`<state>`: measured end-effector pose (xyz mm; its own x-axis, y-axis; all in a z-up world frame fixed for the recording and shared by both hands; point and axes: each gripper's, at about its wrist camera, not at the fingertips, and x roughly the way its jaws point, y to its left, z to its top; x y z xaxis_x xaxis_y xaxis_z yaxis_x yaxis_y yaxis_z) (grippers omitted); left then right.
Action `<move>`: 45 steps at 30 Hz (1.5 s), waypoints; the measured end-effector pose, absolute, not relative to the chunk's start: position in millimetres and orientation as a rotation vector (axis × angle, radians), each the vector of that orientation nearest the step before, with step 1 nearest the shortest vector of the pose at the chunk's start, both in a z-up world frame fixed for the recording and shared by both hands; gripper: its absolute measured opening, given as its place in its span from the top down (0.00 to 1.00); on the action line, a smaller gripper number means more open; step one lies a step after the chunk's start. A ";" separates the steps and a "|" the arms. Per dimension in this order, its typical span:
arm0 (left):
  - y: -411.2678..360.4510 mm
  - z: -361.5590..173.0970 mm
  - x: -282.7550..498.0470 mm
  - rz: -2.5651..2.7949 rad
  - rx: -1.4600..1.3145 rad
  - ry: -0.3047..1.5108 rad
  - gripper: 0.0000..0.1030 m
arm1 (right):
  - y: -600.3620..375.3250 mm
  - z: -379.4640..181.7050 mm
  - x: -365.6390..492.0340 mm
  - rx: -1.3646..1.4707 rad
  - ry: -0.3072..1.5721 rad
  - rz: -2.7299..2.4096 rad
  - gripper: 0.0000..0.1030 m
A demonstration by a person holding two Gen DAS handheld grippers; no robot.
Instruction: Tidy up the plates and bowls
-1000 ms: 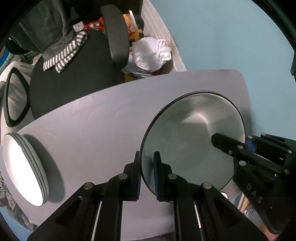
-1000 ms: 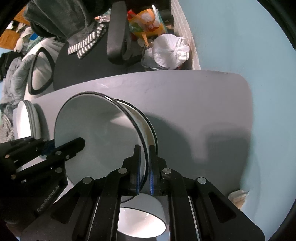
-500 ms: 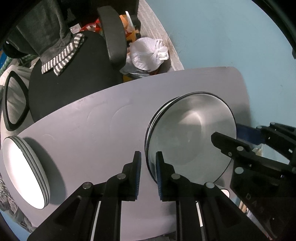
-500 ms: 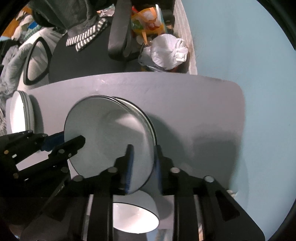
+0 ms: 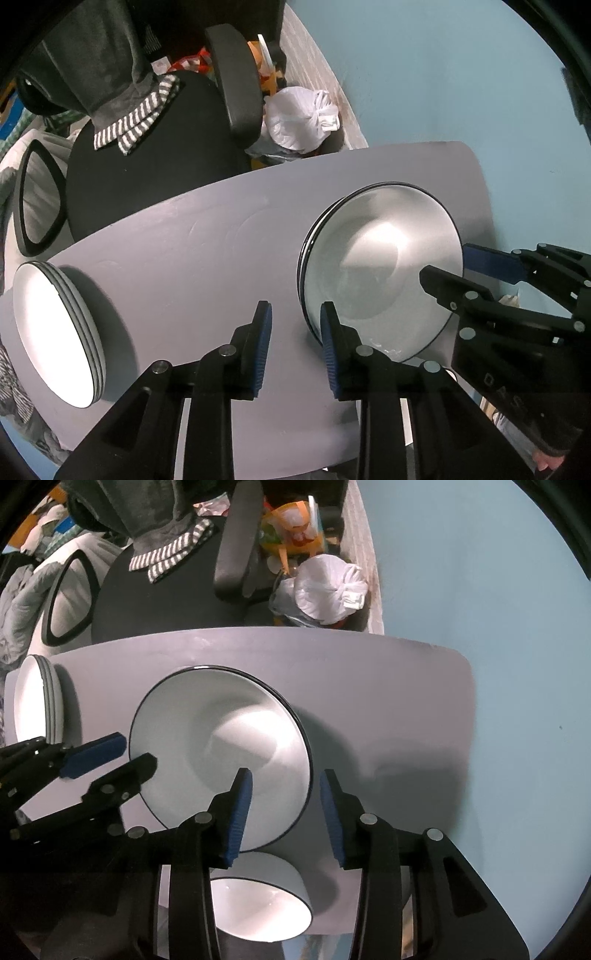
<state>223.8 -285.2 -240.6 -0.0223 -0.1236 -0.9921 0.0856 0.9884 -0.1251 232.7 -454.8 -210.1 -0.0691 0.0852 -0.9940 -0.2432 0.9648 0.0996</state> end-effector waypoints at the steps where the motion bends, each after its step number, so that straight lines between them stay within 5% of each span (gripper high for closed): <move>1: -285.2 -238.7 222.3 -0.163 -0.024 1.579 0.74 | -456.1 -209.3 231.6 -0.118 1.618 0.267 0.63; 6: -282.9 -226.5 212.9 -0.158 -0.023 1.543 0.57 | -462.1 -200.1 224.7 -0.093 1.595 0.246 0.59; 11: -286.7 -214.8 200.4 -0.176 0.007 1.512 0.56 | -468.6 -185.1 217.2 -0.084 1.550 0.224 0.47; 16: -289.5 -207.1 188.4 -0.189 0.029 1.495 0.47 | -472.7 -172.8 208.8 -0.075 1.523 0.221 0.46; 45: -293.8 -189.6 136.6 -0.303 0.009 1.494 0.45 | -501.7 -141.4 145.1 0.012 1.464 0.157 0.41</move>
<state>136.6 -293.8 -189.6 0.0461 -0.1926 -0.9802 0.2040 0.9624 -0.1795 145.1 -501.7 -141.4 0.0978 0.1136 -0.9887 -0.0989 0.9897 0.1039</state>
